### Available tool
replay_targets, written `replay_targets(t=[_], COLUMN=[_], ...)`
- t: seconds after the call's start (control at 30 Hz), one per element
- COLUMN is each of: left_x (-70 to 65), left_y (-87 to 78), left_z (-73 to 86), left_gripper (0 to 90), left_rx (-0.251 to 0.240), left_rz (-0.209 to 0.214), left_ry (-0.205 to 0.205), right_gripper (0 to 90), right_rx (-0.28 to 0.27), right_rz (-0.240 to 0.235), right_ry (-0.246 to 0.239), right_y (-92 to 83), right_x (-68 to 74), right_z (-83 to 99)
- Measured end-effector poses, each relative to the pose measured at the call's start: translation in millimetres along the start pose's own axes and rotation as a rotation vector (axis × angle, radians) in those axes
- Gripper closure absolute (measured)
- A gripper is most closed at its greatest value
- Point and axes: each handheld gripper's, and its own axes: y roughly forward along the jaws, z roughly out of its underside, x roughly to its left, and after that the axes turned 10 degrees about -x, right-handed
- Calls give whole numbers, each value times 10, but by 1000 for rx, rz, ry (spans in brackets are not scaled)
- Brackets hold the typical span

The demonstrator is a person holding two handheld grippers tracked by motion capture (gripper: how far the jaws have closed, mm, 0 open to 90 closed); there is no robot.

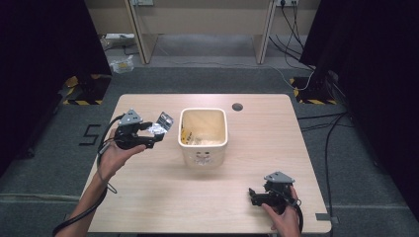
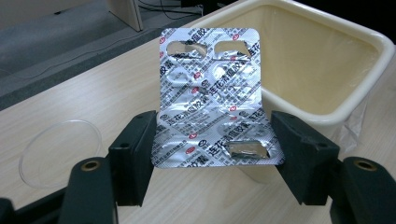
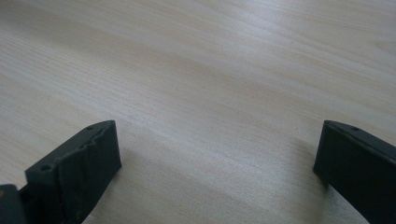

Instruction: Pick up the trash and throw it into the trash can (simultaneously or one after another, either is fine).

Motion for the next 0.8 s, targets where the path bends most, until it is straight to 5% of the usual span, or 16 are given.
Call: replay_targets(t=[0.8], left_x=[-210], left_y=[111], left_z=[-218], left_gripper=[337], left_rx=[-12], left_rz=[53], left_ry=[43], right_gripper=[4], right_rx=[-2], right_rz=[0], right_ry=[-4], right_y=[1], right_x=[-3], right_z=[1])
